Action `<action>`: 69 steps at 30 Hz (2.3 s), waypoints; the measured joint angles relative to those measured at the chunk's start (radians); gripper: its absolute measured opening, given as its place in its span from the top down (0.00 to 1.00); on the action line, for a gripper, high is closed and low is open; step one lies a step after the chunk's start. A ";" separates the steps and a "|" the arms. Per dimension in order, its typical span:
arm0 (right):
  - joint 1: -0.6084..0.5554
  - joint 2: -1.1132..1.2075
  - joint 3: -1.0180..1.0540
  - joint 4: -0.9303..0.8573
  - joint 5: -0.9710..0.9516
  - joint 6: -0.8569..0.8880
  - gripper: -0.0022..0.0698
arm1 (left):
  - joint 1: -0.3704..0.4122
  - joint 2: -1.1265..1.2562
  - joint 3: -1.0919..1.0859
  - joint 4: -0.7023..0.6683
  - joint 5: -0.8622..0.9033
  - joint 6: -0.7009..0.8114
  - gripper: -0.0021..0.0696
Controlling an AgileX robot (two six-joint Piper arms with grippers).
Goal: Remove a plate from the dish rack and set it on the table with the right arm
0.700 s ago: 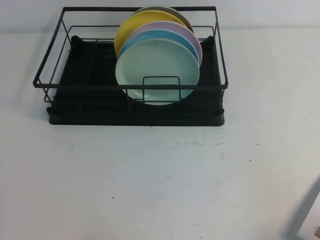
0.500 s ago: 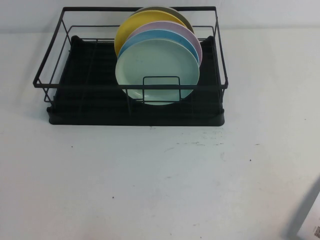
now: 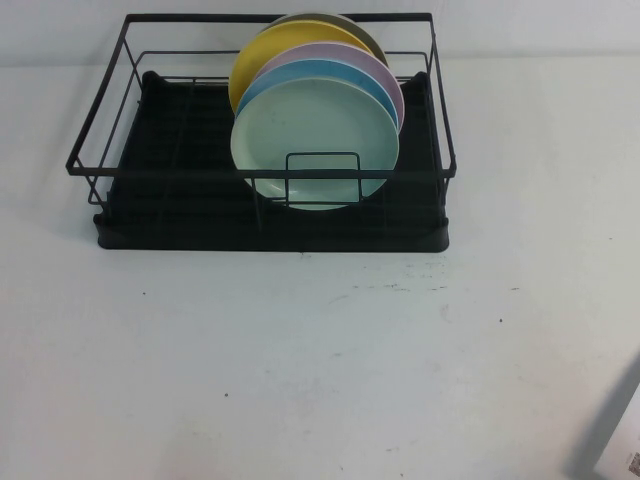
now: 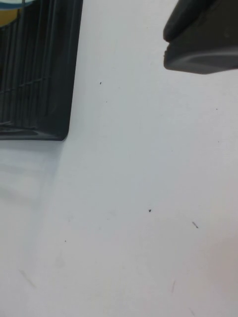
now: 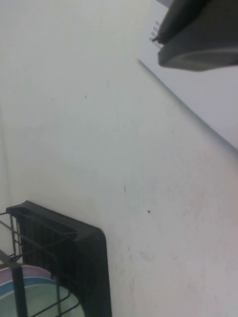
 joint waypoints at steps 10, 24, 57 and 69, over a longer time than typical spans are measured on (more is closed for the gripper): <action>0.000 0.000 0.000 0.121 -0.028 0.000 1.00 | 0.000 0.000 0.000 0.000 0.000 0.000 0.98; 0.000 0.000 0.000 0.498 -0.168 -0.012 1.00 | 0.000 0.000 0.000 0.000 0.000 0.000 0.98; 0.055 1.096 -0.784 0.576 0.331 -0.525 1.00 | 0.000 0.000 0.000 0.000 0.000 0.000 0.98; 0.340 1.443 -1.138 0.534 0.250 -0.727 1.00 | 0.000 0.000 0.000 0.000 0.000 0.000 0.98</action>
